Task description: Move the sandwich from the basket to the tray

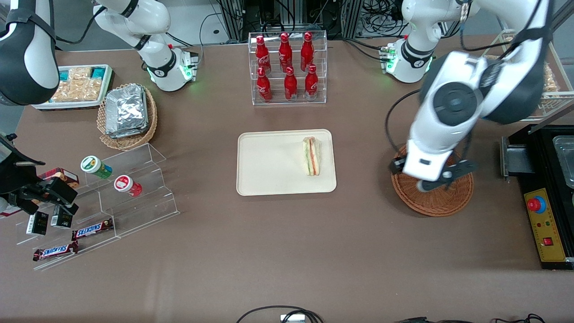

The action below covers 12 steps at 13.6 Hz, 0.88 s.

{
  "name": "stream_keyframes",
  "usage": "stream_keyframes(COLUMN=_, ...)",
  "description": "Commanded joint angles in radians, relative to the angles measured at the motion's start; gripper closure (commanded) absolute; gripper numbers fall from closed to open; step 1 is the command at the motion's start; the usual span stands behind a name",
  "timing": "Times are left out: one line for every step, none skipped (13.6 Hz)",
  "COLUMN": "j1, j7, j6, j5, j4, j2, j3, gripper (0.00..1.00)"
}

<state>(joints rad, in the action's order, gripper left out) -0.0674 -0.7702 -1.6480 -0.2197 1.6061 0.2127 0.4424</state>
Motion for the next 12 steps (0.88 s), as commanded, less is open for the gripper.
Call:
stream_keyframes(j1=-0.005, j7=0.168, j6=0.039, j5=0.071, j4=0.035, j2=-0.105, j3=-0.092, gripper=0.00)
stream_keyframes(j1=-0.005, j7=0.246, j6=0.063, j5=0.094, j4=0.035, j2=-0.131, j3=-0.135, gripper=0.00)
stream_keyframes(j1=-0.005, j7=0.320, j6=0.089, j5=0.120, j4=0.035, j2=-0.156, j3=-0.170, gripper=0.00)
stream_keyframes(j1=-0.005, j7=0.386, j6=0.109, j5=0.137, j4=0.035, j2=-0.180, j3=-0.201, gripper=0.00)
stream_keyframes(j1=-0.005, j7=0.450, j6=0.128, j5=0.141, j4=0.035, j2=-0.199, j3=-0.224, gripper=0.00)
stream_keyframes(j1=-0.006, j7=0.509, j6=0.146, j5=0.152, j4=0.031, j2=-0.216, j3=-0.241, gripper=0.00)
stream_keyframes(j1=-0.006, j7=0.569, j6=0.152, j5=0.166, j4=0.029, j2=-0.231, j3=-0.264, gripper=0.00)
stream_keyframes(j1=-0.006, j7=0.635, j6=0.152, j5=0.178, j4=0.025, j2=-0.243, j3=-0.281, gripper=0.00)
stream_keyframes(j1=-0.006, j7=0.699, j6=0.152, j5=0.180, j4=0.014, j2=-0.245, j3=-0.292, gripper=0.00)
stream_keyframes(j1=-0.006, j7=0.736, j6=0.155, j5=0.181, j4=0.000, j2=-0.248, j3=-0.292, gripper=0.00)
stream_keyframes(j1=-0.005, j7=0.741, j6=0.155, j5=0.181, j4=-0.005, j2=-0.250, j3=-0.287, gripper=0.00)
stream_keyframes(j1=-0.003, j7=0.744, j6=0.163, j5=0.181, j4=-0.008, j2=-0.254, j3=-0.286, gripper=0.00)
